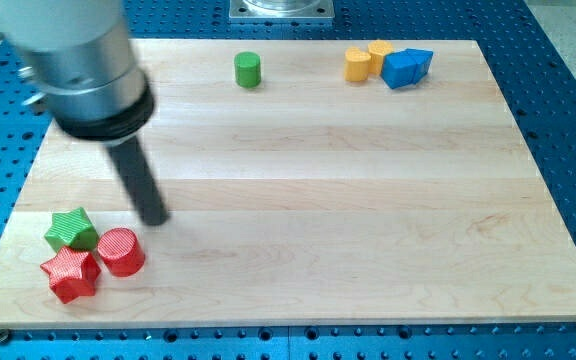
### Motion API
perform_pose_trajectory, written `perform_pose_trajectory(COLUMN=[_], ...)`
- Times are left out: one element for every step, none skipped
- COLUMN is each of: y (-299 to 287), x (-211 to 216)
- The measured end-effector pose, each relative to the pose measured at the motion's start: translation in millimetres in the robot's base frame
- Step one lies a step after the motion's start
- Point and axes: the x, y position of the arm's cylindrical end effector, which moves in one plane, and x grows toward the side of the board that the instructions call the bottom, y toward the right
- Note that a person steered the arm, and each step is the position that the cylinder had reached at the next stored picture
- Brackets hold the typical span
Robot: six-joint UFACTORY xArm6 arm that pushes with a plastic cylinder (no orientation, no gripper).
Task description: Place the green circle vertically above the red circle
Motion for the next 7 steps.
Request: perform_pose_trajectory(y=[71.5, 117.9, 131.2, 126.1, 78.5, 22.8, 2.7], x=[-94.5, -175.6, -230.3, -266.0, -243.8, -208.1, -169.9])
